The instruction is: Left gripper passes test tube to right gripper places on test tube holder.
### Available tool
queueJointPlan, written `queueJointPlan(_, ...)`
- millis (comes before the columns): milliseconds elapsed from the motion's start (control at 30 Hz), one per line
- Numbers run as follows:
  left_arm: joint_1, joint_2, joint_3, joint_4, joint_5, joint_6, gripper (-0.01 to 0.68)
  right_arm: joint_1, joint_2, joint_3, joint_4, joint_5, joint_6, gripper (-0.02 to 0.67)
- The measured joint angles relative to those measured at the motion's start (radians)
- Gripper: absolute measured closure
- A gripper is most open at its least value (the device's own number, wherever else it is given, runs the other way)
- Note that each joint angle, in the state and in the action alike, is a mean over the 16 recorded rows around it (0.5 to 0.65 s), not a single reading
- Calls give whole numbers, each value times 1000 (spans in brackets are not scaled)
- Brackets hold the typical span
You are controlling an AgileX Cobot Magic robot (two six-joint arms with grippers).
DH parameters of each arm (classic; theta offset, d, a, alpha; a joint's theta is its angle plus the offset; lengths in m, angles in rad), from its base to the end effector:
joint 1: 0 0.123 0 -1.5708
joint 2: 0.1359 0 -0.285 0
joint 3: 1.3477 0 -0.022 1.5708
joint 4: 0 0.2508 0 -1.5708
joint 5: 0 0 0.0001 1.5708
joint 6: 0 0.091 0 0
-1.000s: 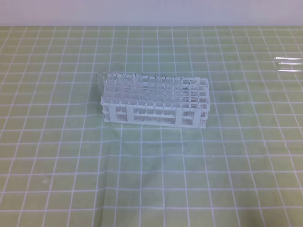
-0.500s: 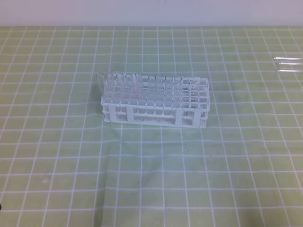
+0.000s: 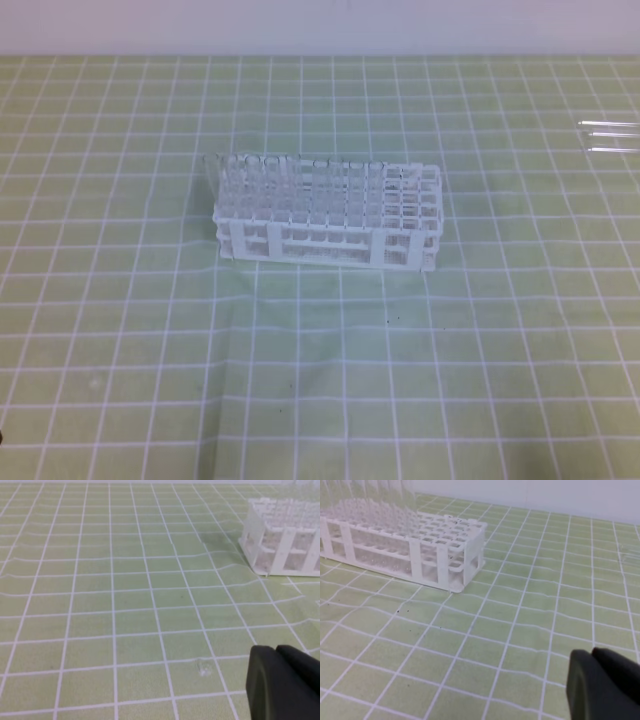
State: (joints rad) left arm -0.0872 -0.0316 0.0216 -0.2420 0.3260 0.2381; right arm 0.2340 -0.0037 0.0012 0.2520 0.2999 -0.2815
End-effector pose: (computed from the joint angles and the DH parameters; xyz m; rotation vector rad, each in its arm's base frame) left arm 0.0517 -0.0116 0.1790 0.1406 1.7863 -0.1253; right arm 0.0512 0.0191 0.1867 -0.2957 1.7513 0.2053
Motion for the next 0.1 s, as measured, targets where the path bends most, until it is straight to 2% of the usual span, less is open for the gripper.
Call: queueJointPlan(100,0,1,0,0,0,0,675,0,0,0,0,0,0,664)
